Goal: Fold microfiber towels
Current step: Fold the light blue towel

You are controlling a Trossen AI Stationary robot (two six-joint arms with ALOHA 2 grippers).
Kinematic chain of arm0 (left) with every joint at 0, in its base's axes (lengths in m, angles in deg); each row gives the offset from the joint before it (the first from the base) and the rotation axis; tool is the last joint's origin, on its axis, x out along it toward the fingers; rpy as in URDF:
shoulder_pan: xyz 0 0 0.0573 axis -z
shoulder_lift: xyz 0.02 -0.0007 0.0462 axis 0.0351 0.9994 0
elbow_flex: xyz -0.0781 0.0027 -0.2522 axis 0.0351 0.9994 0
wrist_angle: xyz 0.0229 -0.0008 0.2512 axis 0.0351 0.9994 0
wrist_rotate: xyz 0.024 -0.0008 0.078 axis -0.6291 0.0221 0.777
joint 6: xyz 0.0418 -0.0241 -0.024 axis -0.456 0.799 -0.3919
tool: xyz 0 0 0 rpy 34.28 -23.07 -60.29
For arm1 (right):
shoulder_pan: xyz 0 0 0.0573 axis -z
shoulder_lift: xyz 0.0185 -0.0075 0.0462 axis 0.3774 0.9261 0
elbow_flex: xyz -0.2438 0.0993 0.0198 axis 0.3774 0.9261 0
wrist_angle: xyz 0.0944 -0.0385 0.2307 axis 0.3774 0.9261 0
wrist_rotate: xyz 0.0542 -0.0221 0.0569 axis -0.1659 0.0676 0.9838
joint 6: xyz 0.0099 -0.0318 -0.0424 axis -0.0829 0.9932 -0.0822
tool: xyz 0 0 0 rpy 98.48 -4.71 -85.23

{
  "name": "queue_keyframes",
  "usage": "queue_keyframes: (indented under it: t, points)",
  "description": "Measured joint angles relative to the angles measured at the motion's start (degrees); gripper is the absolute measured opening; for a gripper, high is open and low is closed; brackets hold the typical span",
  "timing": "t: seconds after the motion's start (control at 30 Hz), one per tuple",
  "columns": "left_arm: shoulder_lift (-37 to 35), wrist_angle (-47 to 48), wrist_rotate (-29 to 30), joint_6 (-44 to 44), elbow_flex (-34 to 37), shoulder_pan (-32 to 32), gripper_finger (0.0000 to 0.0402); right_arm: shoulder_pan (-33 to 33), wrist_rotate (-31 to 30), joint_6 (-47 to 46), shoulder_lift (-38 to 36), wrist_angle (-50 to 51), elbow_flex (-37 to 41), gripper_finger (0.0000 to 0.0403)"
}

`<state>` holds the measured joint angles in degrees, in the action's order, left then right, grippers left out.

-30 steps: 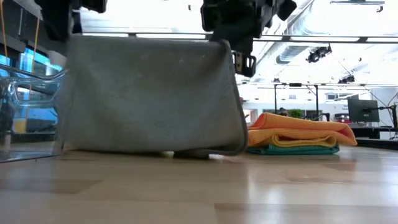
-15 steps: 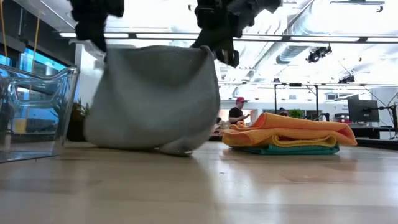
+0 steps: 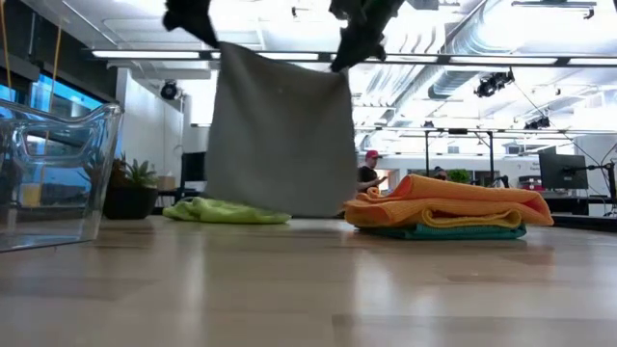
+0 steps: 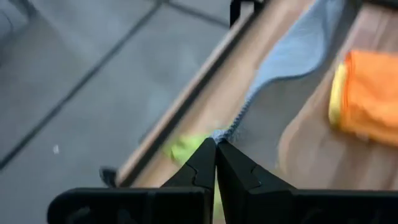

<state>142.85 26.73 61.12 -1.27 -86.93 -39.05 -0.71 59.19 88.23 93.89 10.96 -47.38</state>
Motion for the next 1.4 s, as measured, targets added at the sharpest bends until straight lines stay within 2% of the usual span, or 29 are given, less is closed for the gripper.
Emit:
queue_keyframes:
  t: [0.17,0.27,0.37,0.53,0.63,0.77,0.97,1.23,1.4]
  points:
    - [2.86,-9.88,-1.02,-1.97,-0.11,-1.09,0.0000,4.33,-2.48,4.04,-0.04,7.75,-5.92,0.0000]
    - [3.92,-12.88,-2.30,-1.55,-0.11,-1.03,0.0000,6.21,-2.47,5.03,-1.26,10.18,-5.08,0.0000]
    - [3.88,-13.14,-1.82,-1.50,1.46,-0.40,0.0000,7.05,-2.23,5.43,-4.27,8.51,0.47,0.0000]
    - [0.81,-16.48,-2.65,0.46,9.81,0.02,0.0000,7.10,-0.79,4.44,-11.43,-0.94,15.71,0.0000]
    - [-0.52,-17.02,-4.93,2.94,14.31,1.00,0.0000,6.90,4.30,2.58,-14.51,-5.24,23.24,0.0000]
    - [-0.68,-16.61,-5.51,5.44,18.75,4.54,0.0000,4.63,8.24,1.60,-15.72,-9.25,30.14,0.0000]
    - [-0.74,-14.08,-6.45,10.21,23.56,13.14,0.0000,-1.68,11.87,-0.45,-15.66,-9.54,35.69,0.0000]
    - [-0.75,-9.48,-7.90,18.99,24.81,24.30,0.0000,-8.91,19.25,-3.96,-15.68,-7.07,36.60,0.0000]
    - [-1.55,-5.59,-4.69,20.54,24.72,28.48,0.0000,-11.57,18.55,-2.97,-15.70,-1.84,36.51,0.0000]
